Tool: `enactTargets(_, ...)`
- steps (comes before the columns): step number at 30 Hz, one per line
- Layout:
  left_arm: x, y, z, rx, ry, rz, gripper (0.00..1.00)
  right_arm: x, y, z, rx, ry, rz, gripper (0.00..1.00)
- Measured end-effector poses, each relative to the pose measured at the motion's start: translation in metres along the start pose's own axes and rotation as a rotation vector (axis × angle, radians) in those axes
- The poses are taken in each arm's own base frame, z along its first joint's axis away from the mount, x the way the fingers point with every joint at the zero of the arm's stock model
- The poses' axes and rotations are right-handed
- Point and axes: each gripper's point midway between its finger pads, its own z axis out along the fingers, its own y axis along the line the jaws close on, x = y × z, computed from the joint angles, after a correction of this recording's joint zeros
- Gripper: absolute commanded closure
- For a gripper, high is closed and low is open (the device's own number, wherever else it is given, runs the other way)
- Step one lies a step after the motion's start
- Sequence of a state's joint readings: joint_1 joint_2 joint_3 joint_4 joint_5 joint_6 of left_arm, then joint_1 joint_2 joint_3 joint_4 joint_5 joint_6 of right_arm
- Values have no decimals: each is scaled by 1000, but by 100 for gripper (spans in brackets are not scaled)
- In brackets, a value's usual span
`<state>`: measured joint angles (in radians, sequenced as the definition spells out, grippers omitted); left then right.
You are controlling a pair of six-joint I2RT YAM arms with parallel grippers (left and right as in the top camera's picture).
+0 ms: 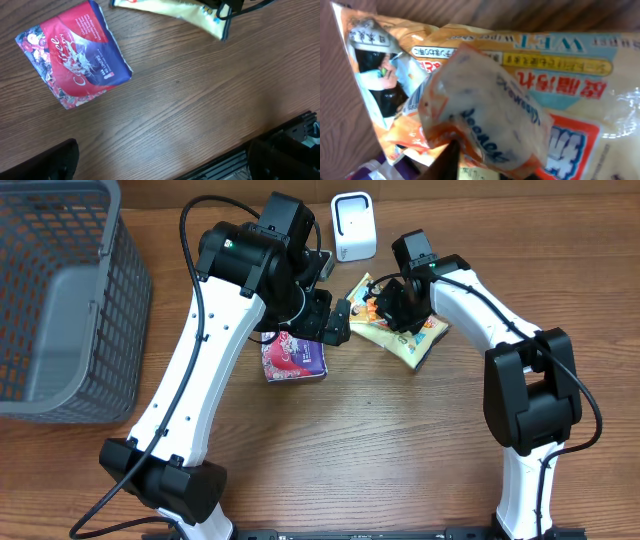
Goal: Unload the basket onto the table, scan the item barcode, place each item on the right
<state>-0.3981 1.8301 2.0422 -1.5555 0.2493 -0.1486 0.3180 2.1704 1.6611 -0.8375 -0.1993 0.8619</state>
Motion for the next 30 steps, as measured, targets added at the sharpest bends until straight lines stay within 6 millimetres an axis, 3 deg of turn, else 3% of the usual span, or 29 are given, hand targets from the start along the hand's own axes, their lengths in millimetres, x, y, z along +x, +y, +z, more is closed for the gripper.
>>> enactTargets(2, 0, 0, 0, 0, 0, 0, 0, -3, -2, -1, 4, -7, -12, 96)
enactTargets(9, 0, 0, 0, 0, 0, 0, 0, -15, -11, -8, 26, -23, -91, 96)
enactTargets(14, 0, 0, 0, 0, 0, 0, 0, -15, -5, -26, 39, 1, -263, 96)
enactTargets(22, 0, 0, 0, 0, 0, 0, 0, 9, 39, -59, -180, 110, -636, 96)
enactTargets(25, 0, 0, 0, 0, 0, -1, 0, 24, 38, -64, -240, 180, -748, 96)
enactTargets(28, 0, 0, 0, 0, 0, 0, 0, 37, 22, -72, -275, 265, -851, 96)
enactTargets(30, 0, 0, 0, 0, 0, 0, 0, 35, 18, -74, -292, 269, -881, 96)
